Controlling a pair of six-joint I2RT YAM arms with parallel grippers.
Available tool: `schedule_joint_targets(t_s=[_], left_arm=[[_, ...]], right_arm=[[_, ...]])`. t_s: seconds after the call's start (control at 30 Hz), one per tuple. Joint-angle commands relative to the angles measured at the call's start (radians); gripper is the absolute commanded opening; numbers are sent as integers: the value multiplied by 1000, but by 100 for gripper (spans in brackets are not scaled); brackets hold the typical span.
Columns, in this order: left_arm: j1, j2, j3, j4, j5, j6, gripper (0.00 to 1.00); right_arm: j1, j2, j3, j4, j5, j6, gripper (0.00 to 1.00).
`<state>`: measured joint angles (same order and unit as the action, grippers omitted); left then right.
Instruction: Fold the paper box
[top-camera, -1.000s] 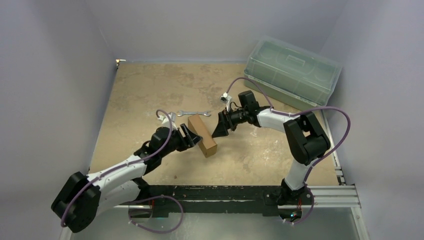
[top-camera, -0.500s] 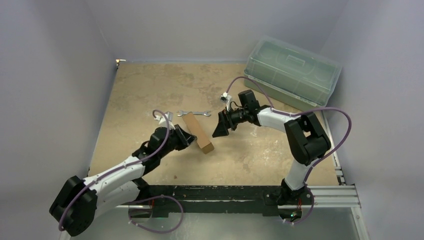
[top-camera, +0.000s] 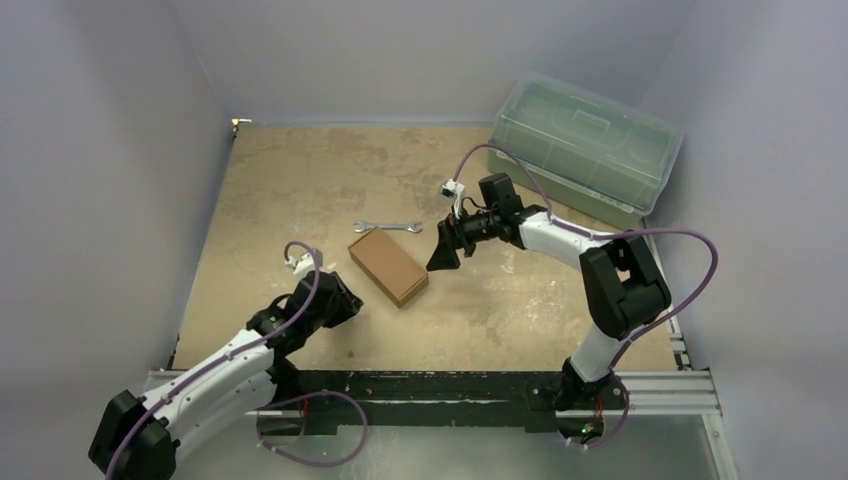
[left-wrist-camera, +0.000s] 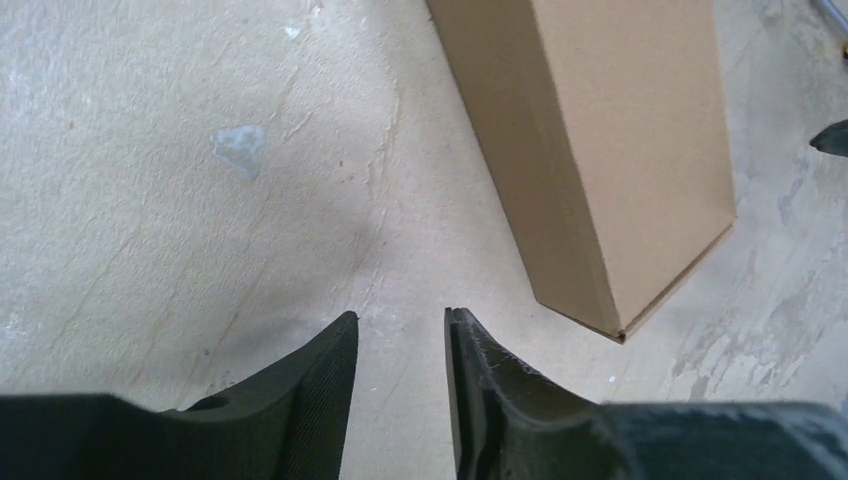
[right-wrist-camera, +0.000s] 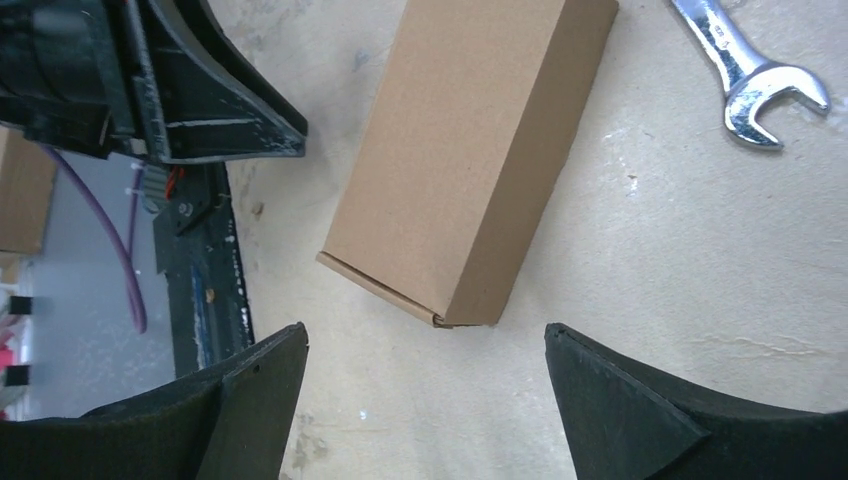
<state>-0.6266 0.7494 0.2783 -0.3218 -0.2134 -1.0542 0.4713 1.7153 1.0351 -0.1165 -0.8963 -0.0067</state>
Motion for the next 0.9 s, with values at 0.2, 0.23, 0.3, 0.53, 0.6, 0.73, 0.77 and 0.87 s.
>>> schedule_joint_targets(t_s=[0.2, 0.23, 0.3, 0.53, 0.6, 0.73, 0.77, 0.87], left_arm=[[7, -34, 66, 142, 28, 159, 29], [8, -9, 73, 146, -1, 155, 20], [7, 58, 88, 157, -38, 148, 9], [8, 266, 102, 274, -51, 109, 0], [8, 320, 109, 349, -35, 110, 0], [8, 457, 142, 464, 11, 109, 0], [8, 493, 152, 489, 24, 109, 0], [8, 607, 207, 548, 48, 113, 0]], right_arm=[[3, -92, 66, -119, 64, -229, 93], [3, -93, 68, -125, 63, -248, 93], [4, -92, 69, -146, 57, -287, 93], [5, -72, 66, -129, 115, -276, 84], [5, -71, 71, -132, 122, -277, 83], [4, -79, 78, -141, 131, -279, 83], [5, -80, 81, -145, 134, -282, 83], [5, -86, 86, -154, 145, -290, 83]])
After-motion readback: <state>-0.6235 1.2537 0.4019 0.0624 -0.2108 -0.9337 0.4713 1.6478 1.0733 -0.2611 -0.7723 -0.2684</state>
